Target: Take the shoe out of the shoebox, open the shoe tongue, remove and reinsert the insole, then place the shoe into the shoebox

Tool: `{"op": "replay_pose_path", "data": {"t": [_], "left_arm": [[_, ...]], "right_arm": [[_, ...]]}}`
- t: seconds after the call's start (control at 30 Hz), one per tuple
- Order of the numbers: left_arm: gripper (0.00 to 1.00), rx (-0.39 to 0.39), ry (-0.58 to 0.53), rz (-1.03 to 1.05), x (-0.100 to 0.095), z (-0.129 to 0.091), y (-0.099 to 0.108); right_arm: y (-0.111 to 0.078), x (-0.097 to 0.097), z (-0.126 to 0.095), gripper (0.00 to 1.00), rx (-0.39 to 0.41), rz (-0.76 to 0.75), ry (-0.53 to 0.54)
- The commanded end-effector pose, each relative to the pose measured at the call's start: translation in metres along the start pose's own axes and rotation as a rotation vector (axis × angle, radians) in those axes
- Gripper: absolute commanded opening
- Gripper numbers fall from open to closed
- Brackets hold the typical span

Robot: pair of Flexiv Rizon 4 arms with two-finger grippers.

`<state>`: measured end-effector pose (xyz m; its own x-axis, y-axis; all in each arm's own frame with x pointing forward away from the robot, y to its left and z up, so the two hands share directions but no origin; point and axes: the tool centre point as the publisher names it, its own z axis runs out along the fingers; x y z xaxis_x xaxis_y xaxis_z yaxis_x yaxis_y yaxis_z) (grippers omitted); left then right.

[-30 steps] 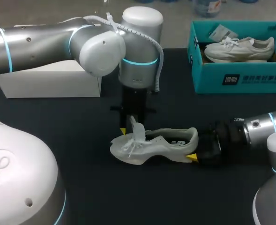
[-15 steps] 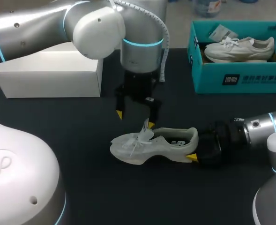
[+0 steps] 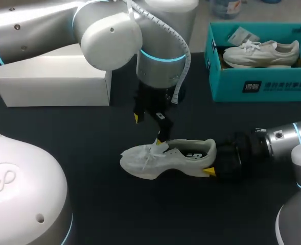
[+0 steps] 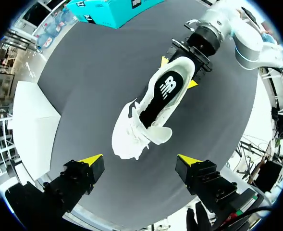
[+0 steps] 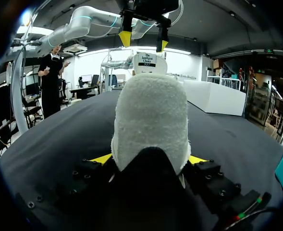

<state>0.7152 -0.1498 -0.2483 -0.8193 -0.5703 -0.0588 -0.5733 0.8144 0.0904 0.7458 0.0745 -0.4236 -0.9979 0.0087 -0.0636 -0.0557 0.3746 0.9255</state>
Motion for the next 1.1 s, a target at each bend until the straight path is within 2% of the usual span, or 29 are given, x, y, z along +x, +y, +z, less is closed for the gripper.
{"op": "replay_pose_path", "data": {"t": [0.03,0.07,0.1,0.17,0.2,0.27,0.3,0.37,0.43,0.47,0.5,0.53,0.8,1.1], "left_arm": [[1.00,0.023,-0.037,0.155,0.002,-0.001,0.002],[1.00,0.023,-0.037,0.155,0.002,-0.001,0.002],[1.00,0.063,-0.020,0.199,0.002,-0.004,0.002],[1.00,0.073,-0.092,0.255,0.007,-0.008,0.001],[1.00,0.093,-0.051,0.303,0.008,-0.010,-0.001],[1.00,0.074,-0.090,0.333,0.012,-0.012,-0.004],[1.00,0.084,-0.051,0.353,0.014,-0.012,-0.005],[1.00,0.074,-0.082,0.400,0.020,-0.012,-0.009],[1.00,0.079,-0.059,0.460,0.027,-0.012,-0.013],[0.97,0.080,-0.085,0.461,0.031,-0.011,-0.015],[0.74,0.083,-0.079,0.473,0.033,-0.010,-0.017],[0.02,0.083,-0.063,0.485,0.036,-0.008,-0.020],[0.00,0.106,-0.071,0.552,0.055,0.011,-0.042],[0.00,0.097,-0.090,0.591,0.067,0.034,-0.081]], "right_arm": [[-0.002,0.000,0.003,0.00,0.004,0.001,0.001],[-0.002,0.000,0.003,0.00,0.004,0.001,0.001],[-0.002,0.000,0.003,0.00,0.004,0.001,0.001],[-0.002,0.000,0.003,0.00,0.004,0.001,0.001],[-0.002,0.000,0.003,0.00,0.004,0.001,0.001],[-0.002,0.000,0.003,0.00,0.004,0.001,0.001],[-0.002,0.000,0.003,0.00,0.004,0.001,0.001],[-0.002,0.000,0.003,0.00,0.004,0.001,0.001],[-0.002,0.000,0.003,0.00,0.004,0.001,0.001],[-0.002,0.000,0.003,0.00,0.004,0.001,0.001],[-0.002,0.000,0.003,0.00,0.004,0.001,0.001],[-0.002,0.000,0.003,0.00,0.004,0.001,0.001],[-0.002,0.000,0.003,0.00,0.004,0.001,0.001],[-0.002,0.000,0.003,0.00,0.004,0.001,0.001]]}}
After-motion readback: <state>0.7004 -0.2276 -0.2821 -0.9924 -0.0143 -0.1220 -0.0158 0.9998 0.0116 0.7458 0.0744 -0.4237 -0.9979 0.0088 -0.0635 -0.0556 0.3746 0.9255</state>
